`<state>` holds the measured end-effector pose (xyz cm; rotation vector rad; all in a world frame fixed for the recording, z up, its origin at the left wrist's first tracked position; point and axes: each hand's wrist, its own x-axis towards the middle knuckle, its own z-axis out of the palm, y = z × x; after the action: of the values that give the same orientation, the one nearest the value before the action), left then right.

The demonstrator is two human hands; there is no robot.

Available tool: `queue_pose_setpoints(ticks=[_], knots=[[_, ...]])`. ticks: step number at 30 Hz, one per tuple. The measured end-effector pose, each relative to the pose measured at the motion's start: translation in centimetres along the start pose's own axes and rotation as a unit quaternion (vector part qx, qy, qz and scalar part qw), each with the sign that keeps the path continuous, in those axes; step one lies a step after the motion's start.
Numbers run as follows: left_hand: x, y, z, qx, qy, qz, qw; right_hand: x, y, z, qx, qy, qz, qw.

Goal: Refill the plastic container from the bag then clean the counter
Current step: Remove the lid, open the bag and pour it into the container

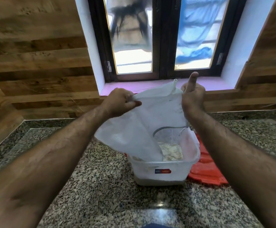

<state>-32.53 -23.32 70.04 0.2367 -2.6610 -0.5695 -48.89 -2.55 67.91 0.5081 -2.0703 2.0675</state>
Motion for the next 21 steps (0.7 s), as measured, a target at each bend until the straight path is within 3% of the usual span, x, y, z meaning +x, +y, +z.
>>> queue_pose_setpoints(ticks=[7, 14, 18, 21], knots=[[1.4, 0.2, -2.4, -0.024, 0.002, -0.029, 0.999, -1.4, 1.4, 0.7, -0.063, 0.003, -0.084, 0.994], [0.1, -2.7, -2.7, -0.1, 0.04, -0.091, 0.99, -1.4, 2.6, 1.4, -0.12, -0.023, -0.043, 0.992], [-2.4, -5.3, -2.0, -0.225, 0.087, -0.163, 0.957, -1.3, 3.4, 2.2, -0.114, -0.019, 0.0, 0.993], [-4.9, -7.5, -0.5, -0.344, 0.129, -0.231, 0.901, -1.6, 3.9, 3.2, -0.031, -0.057, 0.073, 0.995]])
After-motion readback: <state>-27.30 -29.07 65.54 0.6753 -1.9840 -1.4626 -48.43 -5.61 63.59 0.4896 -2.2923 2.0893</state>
